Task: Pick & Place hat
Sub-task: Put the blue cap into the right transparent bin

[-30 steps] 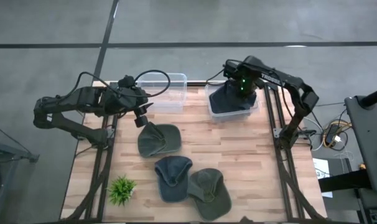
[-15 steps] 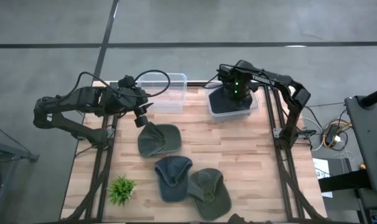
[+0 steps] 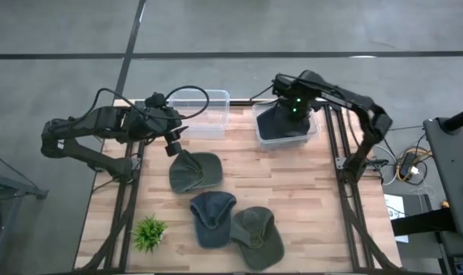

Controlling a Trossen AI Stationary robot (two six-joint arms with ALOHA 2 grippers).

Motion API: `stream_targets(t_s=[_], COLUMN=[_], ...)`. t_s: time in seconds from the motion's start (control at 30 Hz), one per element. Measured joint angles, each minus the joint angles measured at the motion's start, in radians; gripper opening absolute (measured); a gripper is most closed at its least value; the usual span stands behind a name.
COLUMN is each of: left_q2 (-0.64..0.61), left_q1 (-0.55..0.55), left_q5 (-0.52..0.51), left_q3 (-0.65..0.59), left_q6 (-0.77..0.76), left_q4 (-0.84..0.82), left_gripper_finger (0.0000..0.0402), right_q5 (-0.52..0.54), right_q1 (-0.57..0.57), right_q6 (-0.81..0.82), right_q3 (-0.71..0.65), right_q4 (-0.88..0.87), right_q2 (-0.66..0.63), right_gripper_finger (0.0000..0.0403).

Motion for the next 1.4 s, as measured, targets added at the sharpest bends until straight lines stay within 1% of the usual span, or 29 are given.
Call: stream_targets(t_s=[0.1, 0.2, 0.33, 0.43, 0.53, 0.63, 0.73, 0.83, 0.93, 1.03, 1.1, 1.17, 1.3, 1.4], left_q2=[0.000, 0.000, 0.000, 0.000, 0.000, 0.000, 0.004, 0.016, 0.043, 0.084, 0.113, 0.142, 0.191, 0.219], left_q1=[0.000, 0.000, 0.000, 0.000, 0.000, -0.001, -0.014, -0.047, -0.094, -0.146, -0.176, -0.200, -0.239, -0.283], left_q5=[0.013, 0.037, 0.048, 0.048, 0.050, 0.077, 0.110, 0.115, 0.116, 0.117, 0.139, 0.193, 0.354, 0.435], left_q3=[0.000, 0.000, 0.000, 0.000, 0.000, 0.000, 0.000, 0.000, 0.000, 0.000, 0.000, 0.005, 0.015, 0.013], left_q6=[-0.003, -0.003, -0.014, -0.035, -0.081, -0.153, -0.242, -0.318, -0.377, -0.450, -0.532, -0.649, -0.929, -1.136], left_q4=[0.000, 0.000, -0.001, -0.001, -0.001, 0.000, -0.001, 0.000, 0.018, 0.025, 0.022, 0.001, -0.065, -0.124], left_gripper_finger=[0.0151, 0.0151, 0.0151, 0.0151, 0.0151, 0.0151, 0.0151, 0.0151, 0.0151, 0.0151, 0.0151, 0.0151, 0.0151, 0.0151], right_q5=[0.000, -0.002, -0.001, 0.036, 0.117, 0.207, 0.277, 0.331, 0.391, 0.399, 0.400, 0.402, 0.402, 0.403], right_q1=[0.033, 0.099, 0.241, 0.389, 0.549, 0.697, 0.821, 0.909, 0.966, 0.984, 0.989, 0.990, 0.990, 0.990], right_q6=[0.029, 0.086, 0.221, 0.343, 0.456, 0.530, 0.554, 0.535, 0.503, 0.488, 0.488, 0.485, 0.477, 0.462], right_q3=[0.021, 0.028, 0.028, 0.028, 0.027, 0.026, 0.017, -0.008, -0.049, -0.107, -0.149, -0.184, -0.252, -0.301], right_q4=[-0.001, 0.000, 0.001, 0.007, 0.038, 0.085, 0.156, 0.242, 0.315, 0.365, 0.378, 0.402, 0.432, 0.479], right_q2=[-0.099, -0.208, -0.342, -0.414, -0.451, -0.464, -0.456, -0.435, -0.425, -0.431, -0.444, -0.469, -0.520, -0.564], right_gripper_finger=[0.0034, 0.0034, 0.0034, 0.0034, 0.0034, 0.0034, 0.0034, 0.0034, 0.0034, 0.0034, 0.0034, 0.0034, 0.0034, 0.0034])
